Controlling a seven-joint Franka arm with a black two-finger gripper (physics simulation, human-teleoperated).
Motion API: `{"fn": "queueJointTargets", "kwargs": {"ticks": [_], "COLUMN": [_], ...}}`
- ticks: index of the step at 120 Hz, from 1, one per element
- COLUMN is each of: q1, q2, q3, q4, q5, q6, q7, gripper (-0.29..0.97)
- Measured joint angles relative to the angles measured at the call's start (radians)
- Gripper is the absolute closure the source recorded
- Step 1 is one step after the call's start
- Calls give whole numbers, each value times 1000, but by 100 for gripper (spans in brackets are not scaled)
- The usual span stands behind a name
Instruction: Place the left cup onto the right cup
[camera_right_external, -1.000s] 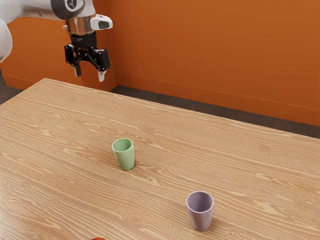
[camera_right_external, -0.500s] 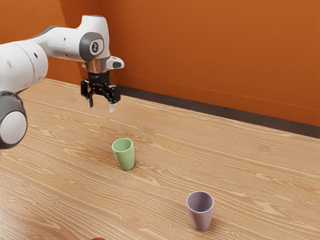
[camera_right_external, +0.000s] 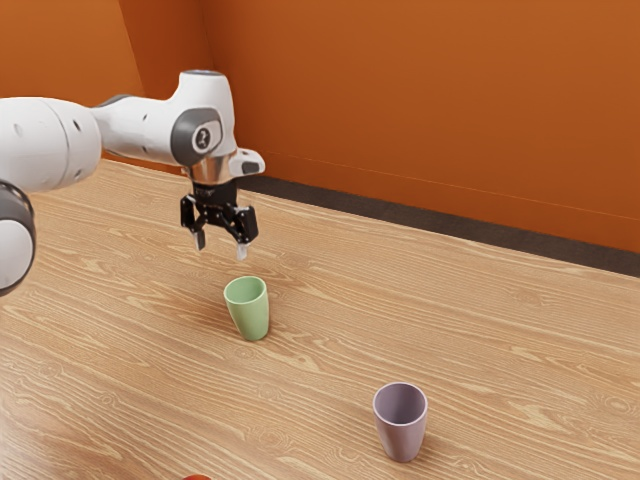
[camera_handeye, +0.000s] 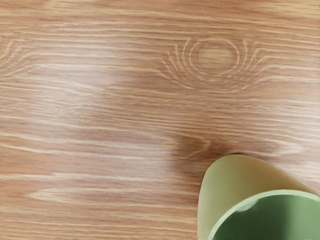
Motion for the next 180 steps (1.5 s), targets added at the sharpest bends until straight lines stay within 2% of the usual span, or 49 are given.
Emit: {"fn": "queueJointTargets", "kwargs": {"ticks": [63,118,126,141,151,164,180], "q1": [-25,-30,-31,-31,-31,-32,-33], "q2": [-67,-47,-45,-43,-37,-33,-28], "q3": [0,0,0,-1,-2,-3,-3], "q4": [-212,-271,-271,-271,-271,-270,-269], "q5": [-1,-3,-2,-2,-2,-3,-1], "q6": [177,261,266,272,275,277,278], "q7": [-23,-56,-61,-69,-76,-85,-95], "gripper": [0,1,10,40,55,66,72]}}
